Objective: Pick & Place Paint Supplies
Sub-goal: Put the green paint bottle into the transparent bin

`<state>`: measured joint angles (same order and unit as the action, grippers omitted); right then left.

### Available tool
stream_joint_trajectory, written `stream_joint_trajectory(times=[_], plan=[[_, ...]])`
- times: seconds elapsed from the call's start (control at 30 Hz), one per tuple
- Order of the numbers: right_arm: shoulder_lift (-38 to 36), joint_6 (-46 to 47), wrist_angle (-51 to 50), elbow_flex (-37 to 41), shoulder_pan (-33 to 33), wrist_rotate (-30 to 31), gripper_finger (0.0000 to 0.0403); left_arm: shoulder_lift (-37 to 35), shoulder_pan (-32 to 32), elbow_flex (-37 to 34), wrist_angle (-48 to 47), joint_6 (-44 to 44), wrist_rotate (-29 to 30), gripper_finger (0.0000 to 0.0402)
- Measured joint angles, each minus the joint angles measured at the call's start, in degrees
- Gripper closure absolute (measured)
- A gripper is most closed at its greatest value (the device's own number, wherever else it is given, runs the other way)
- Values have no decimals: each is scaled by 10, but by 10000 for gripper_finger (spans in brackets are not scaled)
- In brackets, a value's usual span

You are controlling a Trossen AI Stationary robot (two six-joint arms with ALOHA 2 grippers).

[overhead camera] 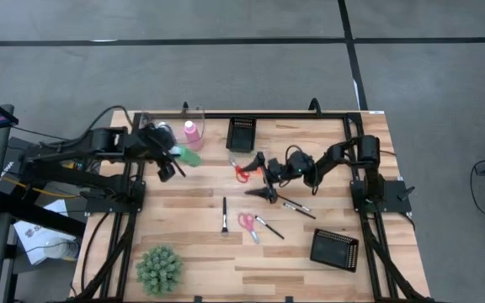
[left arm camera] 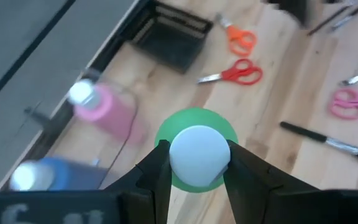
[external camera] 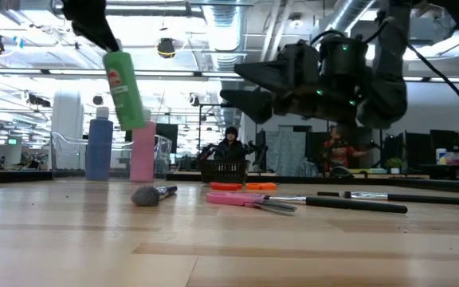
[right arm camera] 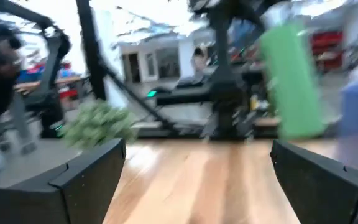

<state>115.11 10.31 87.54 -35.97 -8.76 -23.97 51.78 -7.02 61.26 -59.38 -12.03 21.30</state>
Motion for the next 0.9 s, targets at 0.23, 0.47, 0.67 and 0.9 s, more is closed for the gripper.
stream_joint_trajectory(times=[0.23, 0.47, 0.67, 0.9], plan=[[0, 0, 14, 16, 51, 1, 14, -33, -25, 33, -76, -41, 67, 291], [0, 3, -6, 16, 83, 1, 14, -38, -47, 84, -142, -67, 99, 291], [0, 3, -34, 16, 105, 3, 14, -38, -80, 116, -199, -83, 134, 291], [0, 2, -58, 16, 119, 0, 14, -31, -136, 124, -206, -75, 136, 291]])
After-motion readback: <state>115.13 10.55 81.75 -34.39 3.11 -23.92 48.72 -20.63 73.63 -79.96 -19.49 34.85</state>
